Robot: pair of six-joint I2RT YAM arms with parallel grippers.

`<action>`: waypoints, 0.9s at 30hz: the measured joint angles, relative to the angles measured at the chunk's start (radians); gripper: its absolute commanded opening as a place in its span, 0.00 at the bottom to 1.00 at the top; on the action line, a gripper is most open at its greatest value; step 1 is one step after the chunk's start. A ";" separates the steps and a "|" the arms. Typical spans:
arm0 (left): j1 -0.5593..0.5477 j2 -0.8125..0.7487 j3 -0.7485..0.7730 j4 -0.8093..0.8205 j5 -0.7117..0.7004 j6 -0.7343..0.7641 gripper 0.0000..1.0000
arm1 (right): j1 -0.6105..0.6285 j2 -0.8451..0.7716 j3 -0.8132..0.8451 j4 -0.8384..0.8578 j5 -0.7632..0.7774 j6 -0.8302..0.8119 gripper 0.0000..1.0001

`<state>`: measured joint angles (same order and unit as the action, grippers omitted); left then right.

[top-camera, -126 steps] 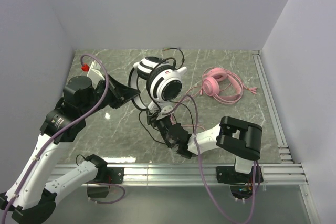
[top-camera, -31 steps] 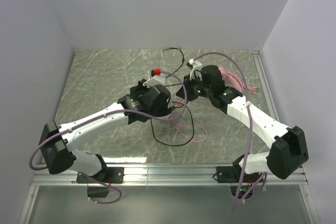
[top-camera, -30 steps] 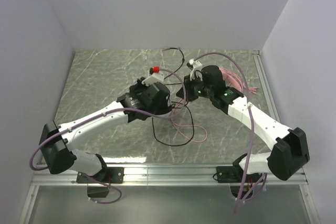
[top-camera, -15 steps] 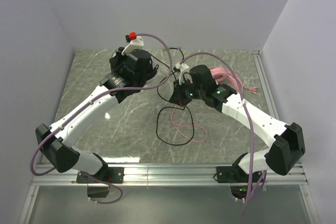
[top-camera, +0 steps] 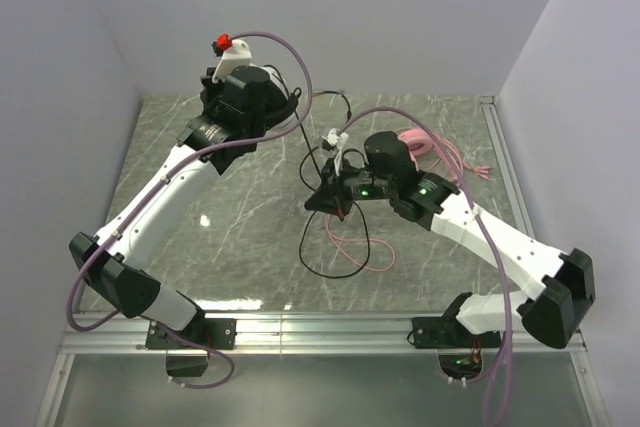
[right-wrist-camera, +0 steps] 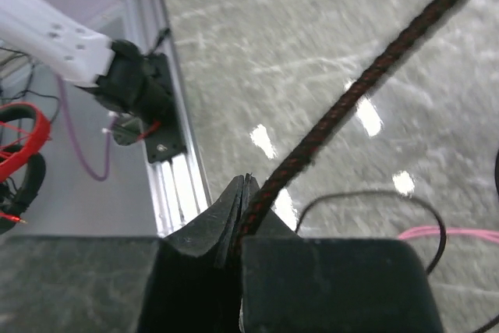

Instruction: Wrap the headphones

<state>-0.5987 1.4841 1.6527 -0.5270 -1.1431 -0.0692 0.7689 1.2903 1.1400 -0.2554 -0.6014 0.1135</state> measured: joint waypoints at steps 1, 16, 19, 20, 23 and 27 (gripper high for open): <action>0.003 0.000 -0.006 -0.002 0.004 -0.003 0.00 | 0.002 -0.018 -0.008 0.010 -0.006 0.000 0.00; 0.044 0.006 -0.145 -0.066 0.335 -0.213 0.00 | 0.004 -0.254 -0.076 0.104 -0.015 0.019 0.00; 0.009 0.001 -0.216 -0.004 0.329 -0.208 0.00 | 0.004 -0.259 -0.094 0.116 0.032 0.027 0.00; -0.006 -0.002 -0.245 0.016 0.331 -0.205 0.00 | 0.004 -0.259 -0.101 0.118 0.050 0.031 0.00; -0.062 -0.027 -0.357 0.063 0.345 -0.203 0.00 | 0.004 -0.261 -0.118 0.128 0.109 0.047 0.00; -0.129 -0.090 -0.506 0.124 0.365 -0.207 0.00 | 0.004 -0.289 -0.151 0.154 0.157 0.064 0.00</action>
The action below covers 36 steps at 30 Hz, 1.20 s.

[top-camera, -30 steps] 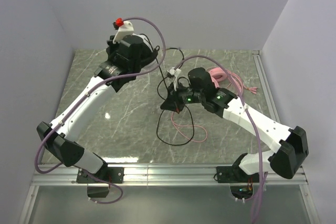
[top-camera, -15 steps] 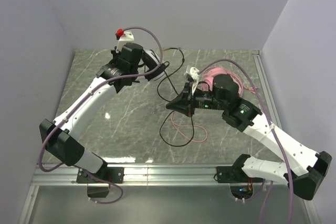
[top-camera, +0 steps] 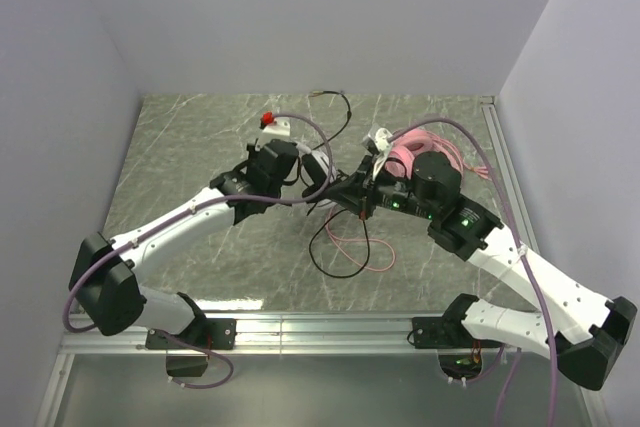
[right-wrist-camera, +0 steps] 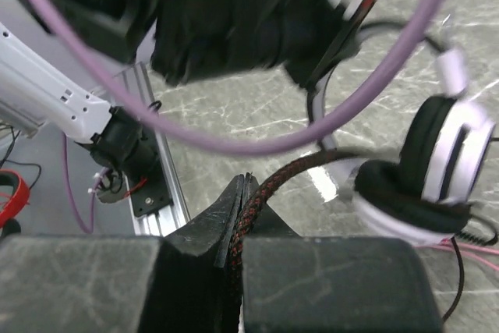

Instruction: Wrap the headphones

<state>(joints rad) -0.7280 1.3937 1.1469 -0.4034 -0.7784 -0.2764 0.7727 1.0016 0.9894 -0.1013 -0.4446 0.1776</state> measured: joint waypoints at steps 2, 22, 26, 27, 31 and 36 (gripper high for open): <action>-0.023 -0.026 -0.048 0.027 0.003 -0.005 0.00 | 0.000 -0.019 -0.005 0.005 0.008 0.004 0.00; -0.072 -0.290 -0.152 0.100 0.209 -0.085 0.00 | -0.142 -0.062 -0.071 0.076 0.030 0.131 0.00; -0.072 -0.323 -0.180 0.117 0.312 -0.083 0.00 | -0.222 -0.053 -0.116 0.160 -0.054 0.200 0.00; -0.072 -0.322 -0.190 0.119 0.333 -0.081 0.00 | -0.237 -0.047 -0.125 0.180 -0.076 0.216 0.00; -0.075 -0.322 -0.272 0.146 0.421 -0.058 0.00 | -0.292 -0.013 -0.156 0.256 -0.157 0.280 0.00; -0.127 -0.314 -0.340 0.137 0.412 -0.012 0.00 | -0.330 0.027 -0.175 0.355 -0.260 0.356 0.00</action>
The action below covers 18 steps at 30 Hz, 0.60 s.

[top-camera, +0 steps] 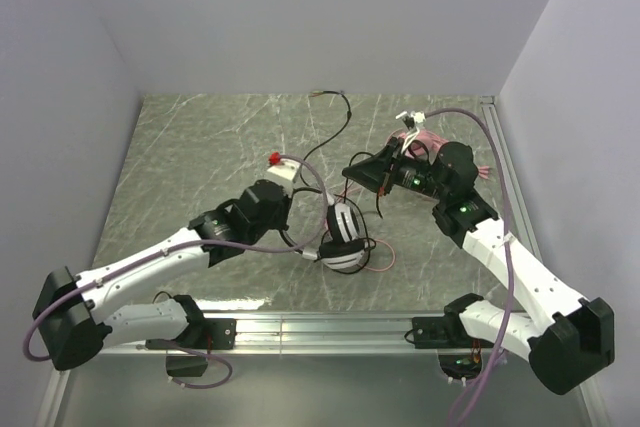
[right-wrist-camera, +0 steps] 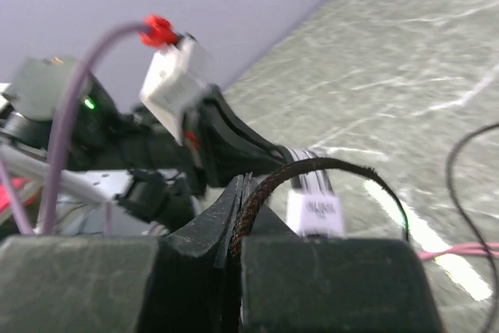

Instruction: Wrap the headphones

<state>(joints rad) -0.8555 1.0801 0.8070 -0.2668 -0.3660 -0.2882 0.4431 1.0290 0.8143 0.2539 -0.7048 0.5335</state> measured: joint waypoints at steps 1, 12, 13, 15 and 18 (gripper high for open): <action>-0.019 0.014 0.002 0.000 -0.018 0.009 0.00 | -0.004 0.009 -0.002 0.022 -0.024 0.017 0.00; -0.084 0.233 0.080 -0.006 -0.240 0.045 0.00 | -0.005 0.048 -0.002 0.126 -0.204 0.124 0.00; -0.084 0.256 0.107 -0.016 -0.267 0.049 0.00 | -0.005 0.042 -0.002 0.126 -0.209 0.129 0.00; -0.078 0.294 0.162 -0.028 -0.311 0.058 0.00 | -0.005 0.023 -0.002 0.119 -0.215 0.134 0.00; -0.049 0.310 0.227 -0.032 -0.325 0.069 0.00 | -0.007 -0.020 -0.002 0.119 -0.227 0.148 0.00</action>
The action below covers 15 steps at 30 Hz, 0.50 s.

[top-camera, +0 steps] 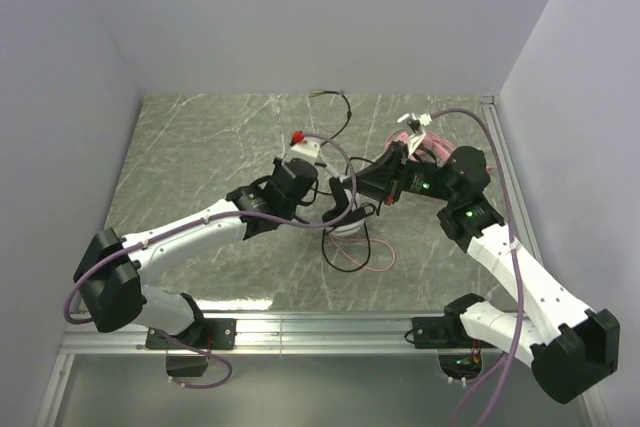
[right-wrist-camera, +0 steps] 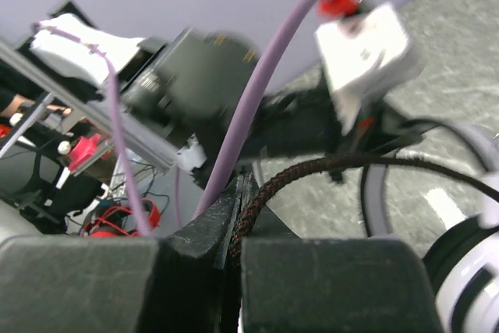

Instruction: Wrap the headphones

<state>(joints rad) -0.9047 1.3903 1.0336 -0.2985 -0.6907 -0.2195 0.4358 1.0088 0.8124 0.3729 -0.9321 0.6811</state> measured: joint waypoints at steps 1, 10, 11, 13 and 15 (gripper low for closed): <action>0.008 0.001 0.016 0.001 -0.003 0.004 0.00 | 0.000 -0.013 0.000 0.001 -0.004 0.004 0.00; 0.061 0.154 0.291 -0.061 -0.137 -0.040 0.00 | 0.022 -0.084 0.005 0.000 -0.031 0.040 0.00; 0.069 0.171 0.307 -0.058 -0.146 -0.041 0.00 | 0.027 -0.084 0.006 0.000 -0.031 0.043 0.00; 0.077 0.197 0.325 -0.058 -0.169 -0.040 0.00 | 0.036 -0.084 0.006 0.000 -0.034 0.050 0.00; 0.078 0.232 0.336 -0.058 -0.198 -0.037 0.00 | 0.043 -0.084 0.006 0.000 -0.037 0.063 0.00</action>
<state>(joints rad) -0.8268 1.6226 1.3701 -0.3561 -0.8886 -0.2565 0.4786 0.9245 0.8188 0.3729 -0.9695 0.7441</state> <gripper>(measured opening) 0.048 0.007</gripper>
